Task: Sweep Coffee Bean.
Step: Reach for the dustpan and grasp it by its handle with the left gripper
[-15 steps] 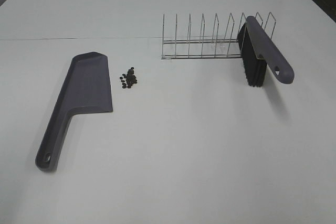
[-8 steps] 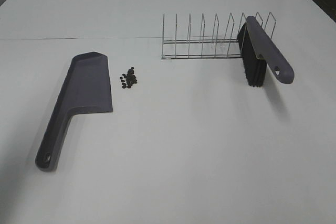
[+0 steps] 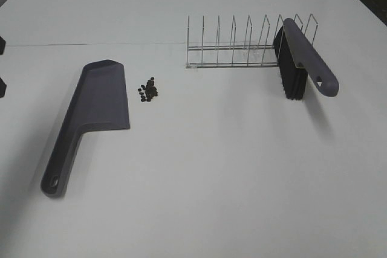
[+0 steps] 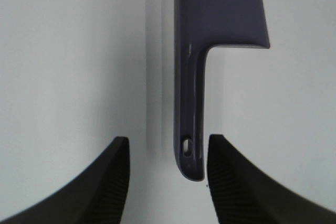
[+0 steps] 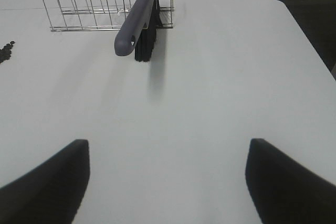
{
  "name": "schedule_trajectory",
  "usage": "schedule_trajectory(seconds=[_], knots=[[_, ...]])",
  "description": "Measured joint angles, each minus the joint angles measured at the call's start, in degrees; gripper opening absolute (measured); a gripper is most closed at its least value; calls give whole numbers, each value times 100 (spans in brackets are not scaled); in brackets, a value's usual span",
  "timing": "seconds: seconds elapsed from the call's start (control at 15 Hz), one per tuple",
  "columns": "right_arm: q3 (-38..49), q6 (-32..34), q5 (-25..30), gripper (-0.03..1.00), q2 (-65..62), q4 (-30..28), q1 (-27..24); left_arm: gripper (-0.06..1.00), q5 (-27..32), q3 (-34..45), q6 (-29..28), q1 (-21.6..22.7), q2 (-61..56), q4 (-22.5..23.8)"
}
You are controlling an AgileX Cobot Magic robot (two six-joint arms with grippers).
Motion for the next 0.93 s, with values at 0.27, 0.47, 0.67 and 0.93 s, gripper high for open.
schedule_trajectory(seconds=[0.27,0.47,0.67,0.93], knots=[[0,0,0,77,0,0,0,44,40,-338,-905,-613,951,1049],[0,0,0,77,0,0,0,61,57,-705,-1473,-1140,1799,1364],[0,0,0,77,0,0,0,64,6,-951,-1495,-1467,2189,1364],[0,0,0,77,0,0,0,64,11,-1180,-1616,-1536,2710,1404]])
